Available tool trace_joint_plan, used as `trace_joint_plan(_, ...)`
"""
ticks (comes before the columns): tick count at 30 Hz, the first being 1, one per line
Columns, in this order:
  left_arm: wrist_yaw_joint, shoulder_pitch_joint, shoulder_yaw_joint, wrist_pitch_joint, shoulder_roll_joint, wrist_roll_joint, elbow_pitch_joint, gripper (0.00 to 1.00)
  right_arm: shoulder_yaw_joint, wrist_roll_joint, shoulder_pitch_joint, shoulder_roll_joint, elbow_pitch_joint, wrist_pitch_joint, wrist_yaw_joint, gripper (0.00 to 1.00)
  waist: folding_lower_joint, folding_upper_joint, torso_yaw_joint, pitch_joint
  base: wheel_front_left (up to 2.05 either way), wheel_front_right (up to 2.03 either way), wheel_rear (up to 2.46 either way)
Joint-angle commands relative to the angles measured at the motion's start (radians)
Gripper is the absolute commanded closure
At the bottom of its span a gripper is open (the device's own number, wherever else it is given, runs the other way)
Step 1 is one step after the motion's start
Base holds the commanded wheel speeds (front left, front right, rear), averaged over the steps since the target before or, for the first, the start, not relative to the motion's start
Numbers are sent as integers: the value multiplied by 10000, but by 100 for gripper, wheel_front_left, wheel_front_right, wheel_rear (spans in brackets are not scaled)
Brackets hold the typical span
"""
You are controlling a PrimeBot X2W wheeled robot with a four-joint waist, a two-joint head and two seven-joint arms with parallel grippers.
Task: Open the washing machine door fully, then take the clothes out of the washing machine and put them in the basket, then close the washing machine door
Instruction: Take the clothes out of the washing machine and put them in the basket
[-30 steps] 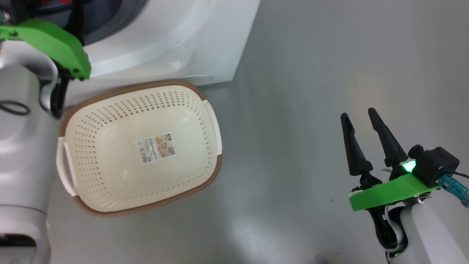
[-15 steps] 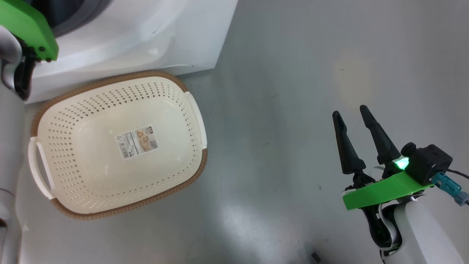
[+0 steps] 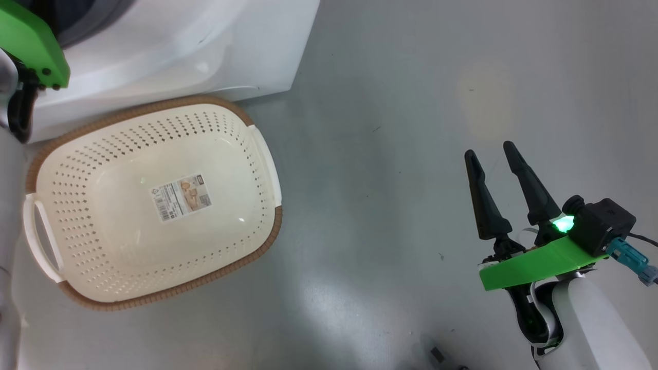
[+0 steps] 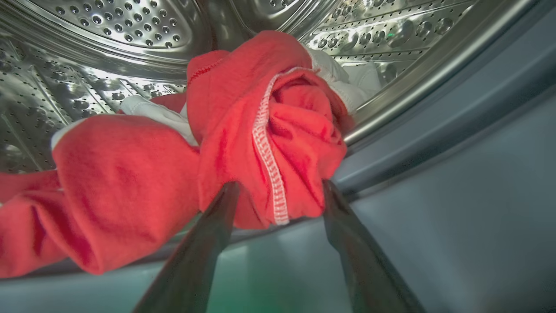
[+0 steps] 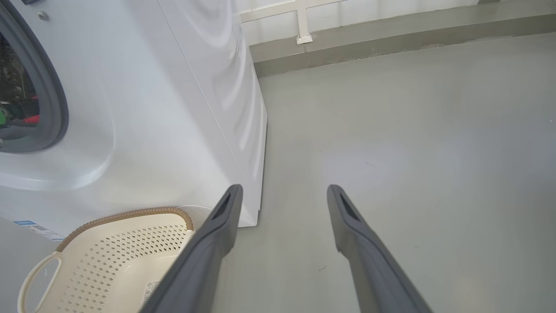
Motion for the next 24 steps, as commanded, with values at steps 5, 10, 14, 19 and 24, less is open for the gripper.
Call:
trace_joint_plan(5,-43,-219,-33,-235,505,-91,-84,100,201,61,8,4,-244,-65,48,0,0,0,3,-17,0,0,0)
trace_joint_plan(10,-45,-99,-16,-627,390,-237,-50,100,128,27,26,7,-224,-65,48,0,0,0,114,-137,0,0,0)
trace_joint_plan(14,-31,113,64,-1148,229,-404,-71,100,45,1,78,-64,-216,-65,48,0,0,0,302,-387,0,0,0)
trace_joint_plan(19,16,508,216,-1469,135,-551,-325,100,11,-23,144,-144,-212,-65,48,0,0,0,491,-682,0,0,0)
trace_joint_plan(24,202,1261,632,-1523,126,-660,-1555,100,3,-51,257,-245,-207,-65,48,0,0,0,723,-1037,0,0,0)
